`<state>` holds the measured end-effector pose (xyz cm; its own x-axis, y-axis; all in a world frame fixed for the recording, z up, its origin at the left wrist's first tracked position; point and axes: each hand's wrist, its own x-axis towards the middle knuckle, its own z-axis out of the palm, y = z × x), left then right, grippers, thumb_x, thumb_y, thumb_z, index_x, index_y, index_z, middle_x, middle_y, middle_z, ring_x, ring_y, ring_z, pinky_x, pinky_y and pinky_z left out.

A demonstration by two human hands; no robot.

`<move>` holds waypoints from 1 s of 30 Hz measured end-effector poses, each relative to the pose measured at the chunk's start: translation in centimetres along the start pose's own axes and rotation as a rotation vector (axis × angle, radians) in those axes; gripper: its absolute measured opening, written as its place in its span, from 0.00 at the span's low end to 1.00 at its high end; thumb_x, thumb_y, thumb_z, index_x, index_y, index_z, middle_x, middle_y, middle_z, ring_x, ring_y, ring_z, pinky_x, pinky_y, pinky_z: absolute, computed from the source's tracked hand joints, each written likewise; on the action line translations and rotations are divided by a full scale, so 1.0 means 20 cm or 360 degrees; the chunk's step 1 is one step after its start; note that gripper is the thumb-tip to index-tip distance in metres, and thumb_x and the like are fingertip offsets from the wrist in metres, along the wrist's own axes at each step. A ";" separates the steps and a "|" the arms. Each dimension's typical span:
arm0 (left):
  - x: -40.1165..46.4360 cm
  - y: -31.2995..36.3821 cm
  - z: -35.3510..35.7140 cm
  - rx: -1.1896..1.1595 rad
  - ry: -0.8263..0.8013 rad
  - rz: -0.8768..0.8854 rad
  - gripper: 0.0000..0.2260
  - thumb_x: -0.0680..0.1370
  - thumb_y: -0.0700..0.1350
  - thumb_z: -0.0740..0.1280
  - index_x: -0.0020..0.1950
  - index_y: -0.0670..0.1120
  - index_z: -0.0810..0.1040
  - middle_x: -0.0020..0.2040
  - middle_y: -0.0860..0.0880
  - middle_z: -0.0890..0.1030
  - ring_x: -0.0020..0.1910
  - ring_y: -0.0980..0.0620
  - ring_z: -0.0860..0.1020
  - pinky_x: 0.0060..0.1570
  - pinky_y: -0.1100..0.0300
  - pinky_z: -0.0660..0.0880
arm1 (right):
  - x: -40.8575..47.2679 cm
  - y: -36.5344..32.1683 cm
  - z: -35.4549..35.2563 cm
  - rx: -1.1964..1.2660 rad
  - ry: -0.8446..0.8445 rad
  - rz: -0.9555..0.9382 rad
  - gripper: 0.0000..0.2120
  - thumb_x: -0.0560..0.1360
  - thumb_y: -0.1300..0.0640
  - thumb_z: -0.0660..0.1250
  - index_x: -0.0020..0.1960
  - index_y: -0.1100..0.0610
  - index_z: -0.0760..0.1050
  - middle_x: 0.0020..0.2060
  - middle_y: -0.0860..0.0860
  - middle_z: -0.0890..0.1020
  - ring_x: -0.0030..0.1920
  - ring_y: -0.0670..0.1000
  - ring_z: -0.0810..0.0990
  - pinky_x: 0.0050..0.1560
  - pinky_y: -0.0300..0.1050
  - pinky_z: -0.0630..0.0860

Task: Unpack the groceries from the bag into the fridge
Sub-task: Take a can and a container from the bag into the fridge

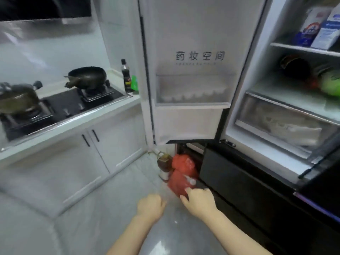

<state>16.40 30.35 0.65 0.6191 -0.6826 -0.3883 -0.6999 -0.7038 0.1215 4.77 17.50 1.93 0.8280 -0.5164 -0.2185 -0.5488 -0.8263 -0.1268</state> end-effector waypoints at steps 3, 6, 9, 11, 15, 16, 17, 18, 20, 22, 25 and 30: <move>-0.17 -0.25 0.08 -0.0085 -0.0086 -0.0204 0.20 0.81 0.55 0.54 0.60 0.43 0.76 0.61 0.41 0.79 0.61 0.40 0.77 0.57 0.52 0.74 | -0.02 -0.27 0.07 -0.0042 -0.0082 -0.0159 0.19 0.79 0.45 0.53 0.57 0.57 0.75 0.54 0.56 0.81 0.55 0.58 0.78 0.55 0.48 0.67; -0.33 -0.46 0.16 -0.0169 -0.0140 -0.0371 0.19 0.81 0.55 0.55 0.60 0.44 0.76 0.62 0.41 0.78 0.61 0.40 0.77 0.56 0.53 0.74 | -0.06 -0.53 0.13 -0.0088 -0.0141 -0.0315 0.20 0.79 0.46 0.52 0.55 0.57 0.77 0.55 0.56 0.81 0.56 0.58 0.77 0.56 0.48 0.67; -0.50 -0.62 0.22 -0.0241 -0.0147 -0.0524 0.19 0.81 0.54 0.55 0.59 0.43 0.77 0.61 0.42 0.79 0.60 0.42 0.77 0.55 0.55 0.73 | -0.10 -0.76 0.20 -0.0128 -0.0248 -0.0475 0.20 0.79 0.47 0.52 0.57 0.57 0.76 0.57 0.57 0.79 0.57 0.57 0.77 0.56 0.48 0.67; -0.61 -0.72 0.26 -0.0286 -0.0155 -0.0624 0.19 0.81 0.53 0.54 0.59 0.42 0.77 0.61 0.42 0.79 0.60 0.42 0.77 0.55 0.55 0.73 | -0.13 -0.89 0.24 -0.0185 -0.0360 -0.0585 0.18 0.78 0.49 0.53 0.58 0.57 0.74 0.58 0.57 0.79 0.58 0.57 0.76 0.57 0.48 0.67; -0.81 -0.85 0.34 -0.0394 -0.0167 -0.0821 0.18 0.81 0.52 0.55 0.59 0.42 0.77 0.60 0.41 0.79 0.59 0.41 0.77 0.54 0.55 0.73 | -0.17 -1.07 0.32 -0.0312 -0.0556 -0.0779 0.16 0.77 0.50 0.54 0.58 0.56 0.72 0.58 0.58 0.79 0.58 0.58 0.77 0.59 0.50 0.68; -0.86 -0.88 0.35 -0.0428 -0.0165 -0.0874 0.18 0.81 0.51 0.55 0.58 0.41 0.77 0.60 0.41 0.79 0.58 0.42 0.77 0.53 0.55 0.73 | -0.18 -1.11 0.34 -0.0340 -0.0599 -0.0827 0.16 0.77 0.50 0.54 0.58 0.56 0.72 0.58 0.58 0.79 0.58 0.58 0.77 0.59 0.50 0.68; -0.91 -0.89 0.37 -0.0466 -0.0161 -0.0930 0.17 0.81 0.51 0.55 0.58 0.41 0.78 0.59 0.41 0.79 0.58 0.42 0.77 0.52 0.55 0.73 | -0.19 -1.14 0.35 -0.0367 -0.0630 -0.0879 0.16 0.77 0.50 0.54 0.57 0.56 0.72 0.57 0.58 0.79 0.58 0.58 0.77 0.59 0.50 0.68; -0.95 -0.91 0.38 -0.0506 -0.0145 -0.0984 0.17 0.81 0.50 0.55 0.58 0.41 0.78 0.59 0.41 0.79 0.57 0.42 0.77 0.52 0.56 0.73 | -0.20 -1.17 0.36 -0.0394 -0.0650 -0.0938 0.15 0.77 0.50 0.54 0.57 0.56 0.73 0.57 0.58 0.79 0.58 0.58 0.77 0.59 0.49 0.69; -1.02 -0.92 0.41 -0.0588 -0.0115 -0.1094 0.16 0.81 0.49 0.55 0.57 0.41 0.78 0.59 0.41 0.78 0.57 0.42 0.77 0.52 0.56 0.72 | -0.21 -1.23 0.38 -0.0449 -0.0670 -0.1067 0.15 0.77 0.50 0.54 0.56 0.57 0.73 0.57 0.58 0.79 0.58 0.59 0.77 0.58 0.49 0.70; -1.08 -0.91 0.43 -0.0680 -0.0100 -0.1200 0.16 0.81 0.47 0.54 0.57 0.40 0.78 0.59 0.41 0.79 0.57 0.41 0.77 0.54 0.55 0.72 | -0.21 -1.28 0.39 -0.0511 -0.0680 -0.1215 0.16 0.78 0.50 0.54 0.57 0.57 0.73 0.58 0.57 0.79 0.59 0.58 0.77 0.59 0.48 0.70; -1.16 -0.88 0.45 -0.0832 -0.0094 -0.1361 0.16 0.81 0.47 0.55 0.57 0.40 0.78 0.58 0.40 0.79 0.57 0.40 0.77 0.53 0.54 0.73 | -0.22 -1.35 0.39 -0.0595 -0.0687 -0.1433 0.16 0.78 0.50 0.54 0.58 0.57 0.72 0.59 0.56 0.78 0.60 0.57 0.76 0.59 0.47 0.68; -1.26 -0.82 0.46 -0.0965 -0.0048 -0.1623 0.16 0.81 0.48 0.55 0.56 0.40 0.78 0.57 0.40 0.80 0.55 0.41 0.78 0.50 0.54 0.73 | -0.25 -1.47 0.37 -0.0640 -0.0696 -0.1755 0.16 0.78 0.49 0.54 0.58 0.56 0.73 0.59 0.56 0.79 0.60 0.57 0.76 0.60 0.47 0.67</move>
<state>9.11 60.89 0.08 0.7789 0.2463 -0.5768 0.3995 -0.9038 0.1535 15.91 46.16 -0.47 0.6737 0.5472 -0.4967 0.5491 -0.8205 -0.1590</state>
